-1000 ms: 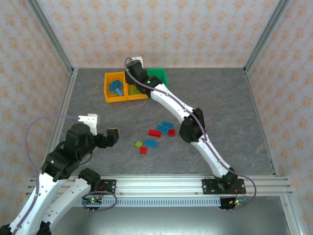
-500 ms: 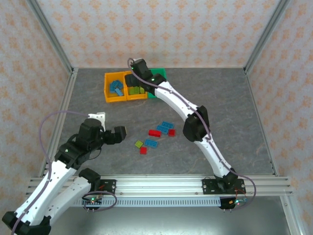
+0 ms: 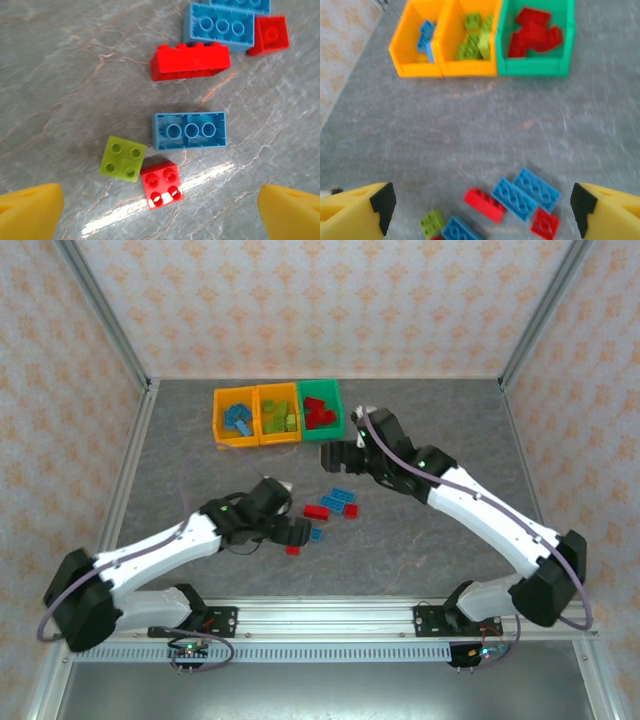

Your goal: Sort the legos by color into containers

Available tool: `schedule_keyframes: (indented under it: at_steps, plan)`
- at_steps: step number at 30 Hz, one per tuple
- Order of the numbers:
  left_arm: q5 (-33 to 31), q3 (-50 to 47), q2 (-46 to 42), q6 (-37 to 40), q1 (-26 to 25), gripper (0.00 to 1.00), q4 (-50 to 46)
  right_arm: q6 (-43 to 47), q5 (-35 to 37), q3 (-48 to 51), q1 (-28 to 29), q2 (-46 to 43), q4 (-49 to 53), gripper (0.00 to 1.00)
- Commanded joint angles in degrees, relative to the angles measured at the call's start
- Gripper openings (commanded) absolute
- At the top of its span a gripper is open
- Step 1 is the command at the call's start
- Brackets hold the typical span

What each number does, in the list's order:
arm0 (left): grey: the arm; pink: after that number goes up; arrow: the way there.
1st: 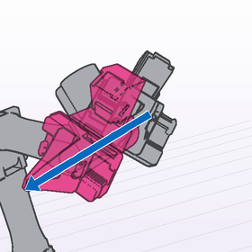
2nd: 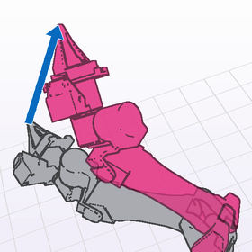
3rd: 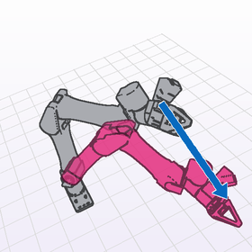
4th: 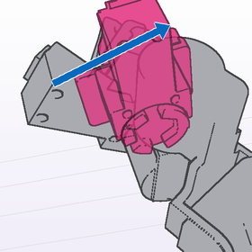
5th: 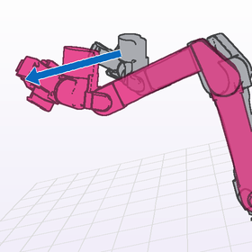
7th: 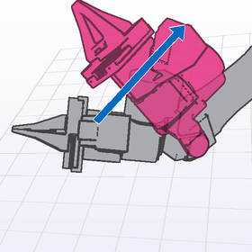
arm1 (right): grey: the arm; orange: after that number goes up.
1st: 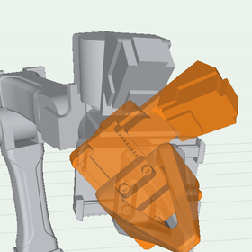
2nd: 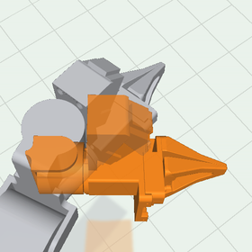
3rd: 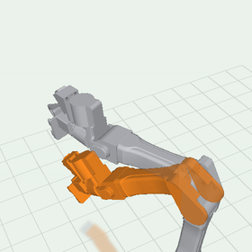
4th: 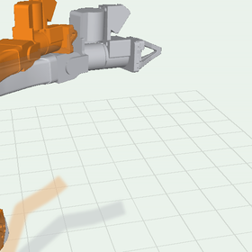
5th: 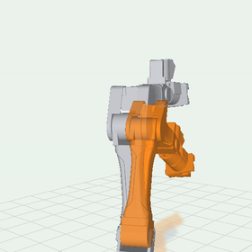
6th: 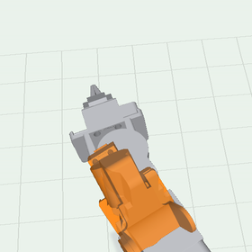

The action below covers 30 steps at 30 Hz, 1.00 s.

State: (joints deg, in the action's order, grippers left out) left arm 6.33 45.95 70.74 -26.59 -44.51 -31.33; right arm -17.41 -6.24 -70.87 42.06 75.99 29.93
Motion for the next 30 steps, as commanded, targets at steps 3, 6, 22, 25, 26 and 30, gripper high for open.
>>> schedule_keyframes:
  at_steps: [3,6,22,25,26,30]
  plan:
    - [-7.22,7.09,12.07,2.65,-2.73,0.99,1.06,-6.88,5.28,10.97,-0.13,-7.25,1.52,0.93]
    - [-5.39,8.36,17.16,2.07,-3.34,0.94,3.05,-8.25,7.09,14.23,-0.11,-11.04,4.22,0.94]
    - [-5.30,10.53,27.67,-0.60,-5.94,0.60,5.20,-11.75,7.20,18.15,-0.14,-16.13,5.39,0.94]
    - [-6.30,10.30,27.49,-0.53,-5.98,0.60,4.89,-11.88,6.10,17.81,-0.13,-16.40,5.39,0.94]
    - [-6.33,10.30,27.61,-0.32,-6.01,0.61,4.79,-12.02,5.77,17.70,-0.08,-16.44,5.33,0.94]
    - [-5.56,10.58,28.82,-0.03,-6.03,0.73,4.88,-12.26,5.49,17.70,-0.14,-16.40,4.96,0.94]
